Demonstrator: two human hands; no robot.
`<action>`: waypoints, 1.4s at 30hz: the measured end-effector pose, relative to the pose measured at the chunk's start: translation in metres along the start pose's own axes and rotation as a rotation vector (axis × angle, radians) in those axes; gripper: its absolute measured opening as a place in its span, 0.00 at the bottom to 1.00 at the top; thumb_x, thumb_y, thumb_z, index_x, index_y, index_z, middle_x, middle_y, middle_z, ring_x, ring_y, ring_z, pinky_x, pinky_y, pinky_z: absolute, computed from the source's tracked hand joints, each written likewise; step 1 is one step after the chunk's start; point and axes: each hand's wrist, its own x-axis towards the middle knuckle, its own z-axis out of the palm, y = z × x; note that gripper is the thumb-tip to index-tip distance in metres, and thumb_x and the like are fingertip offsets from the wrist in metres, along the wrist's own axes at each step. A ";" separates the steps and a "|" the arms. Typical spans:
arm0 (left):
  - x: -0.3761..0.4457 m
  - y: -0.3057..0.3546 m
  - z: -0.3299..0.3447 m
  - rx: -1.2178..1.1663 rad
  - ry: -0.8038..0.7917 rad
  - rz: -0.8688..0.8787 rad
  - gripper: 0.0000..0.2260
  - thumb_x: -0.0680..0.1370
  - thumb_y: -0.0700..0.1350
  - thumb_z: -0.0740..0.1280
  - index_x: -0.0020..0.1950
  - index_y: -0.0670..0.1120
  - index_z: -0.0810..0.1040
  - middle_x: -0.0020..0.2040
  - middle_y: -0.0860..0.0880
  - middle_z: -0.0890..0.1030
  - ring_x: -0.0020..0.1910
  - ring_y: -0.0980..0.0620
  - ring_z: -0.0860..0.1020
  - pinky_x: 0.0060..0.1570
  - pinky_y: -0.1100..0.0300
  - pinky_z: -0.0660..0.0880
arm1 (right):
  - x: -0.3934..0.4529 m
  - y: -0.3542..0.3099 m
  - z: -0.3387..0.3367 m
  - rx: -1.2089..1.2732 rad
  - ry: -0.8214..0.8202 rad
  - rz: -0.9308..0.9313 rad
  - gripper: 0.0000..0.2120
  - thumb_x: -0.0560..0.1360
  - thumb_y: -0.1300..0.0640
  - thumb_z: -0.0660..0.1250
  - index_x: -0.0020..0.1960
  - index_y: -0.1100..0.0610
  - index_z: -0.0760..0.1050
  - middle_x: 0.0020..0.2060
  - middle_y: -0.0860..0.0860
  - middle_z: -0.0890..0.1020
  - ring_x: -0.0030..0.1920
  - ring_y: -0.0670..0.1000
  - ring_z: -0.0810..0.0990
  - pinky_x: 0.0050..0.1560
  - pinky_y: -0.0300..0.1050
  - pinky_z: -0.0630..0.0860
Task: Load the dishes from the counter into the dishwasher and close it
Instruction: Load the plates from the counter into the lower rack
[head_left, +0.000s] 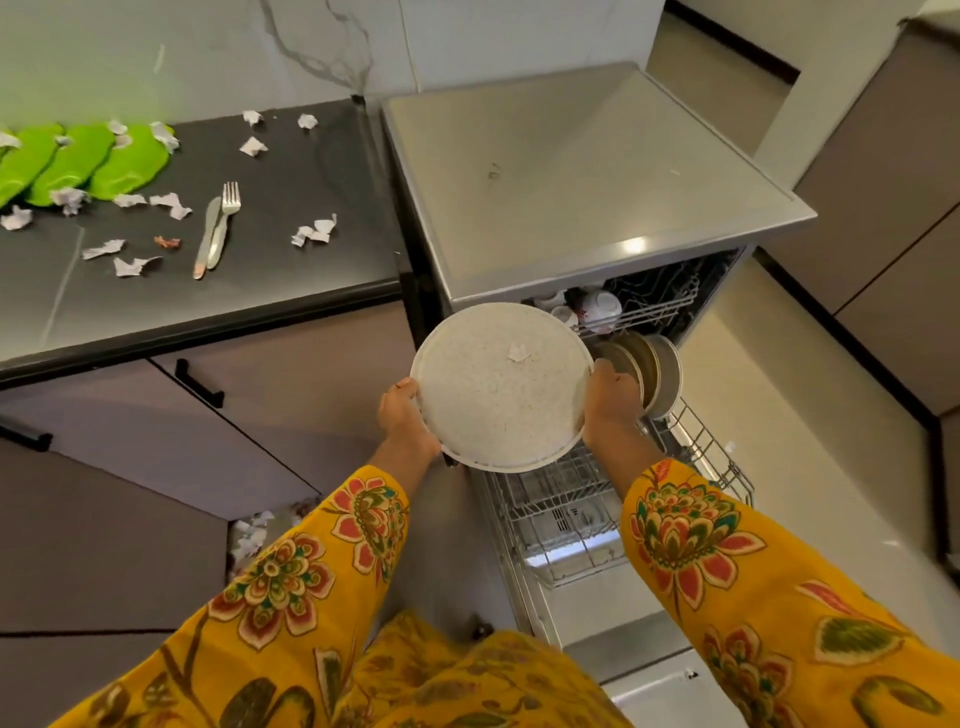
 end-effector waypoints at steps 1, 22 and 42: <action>-0.001 -0.004 0.000 0.012 0.013 -0.011 0.18 0.61 0.47 0.63 0.50 0.47 0.76 0.55 0.40 0.79 0.53 0.39 0.77 0.54 0.29 0.68 | 0.001 0.004 -0.003 0.003 0.001 0.015 0.18 0.75 0.49 0.58 0.50 0.63 0.75 0.43 0.57 0.75 0.46 0.57 0.73 0.48 0.52 0.69; 0.066 -0.067 0.027 0.311 0.126 -0.185 0.02 0.78 0.40 0.64 0.46 0.45 0.73 0.51 0.43 0.75 0.49 0.45 0.72 0.47 0.51 0.72 | 0.037 0.102 0.000 0.004 -0.134 0.603 0.17 0.75 0.66 0.64 0.63 0.66 0.72 0.57 0.62 0.76 0.54 0.61 0.76 0.49 0.55 0.79; 0.189 -0.109 0.097 0.395 0.012 -0.330 0.18 0.78 0.37 0.63 0.68 0.41 0.70 0.65 0.39 0.74 0.64 0.39 0.73 0.51 0.48 0.74 | 0.120 0.156 0.083 0.308 -0.058 0.848 0.17 0.74 0.74 0.61 0.62 0.66 0.71 0.42 0.60 0.76 0.34 0.52 0.76 0.26 0.40 0.76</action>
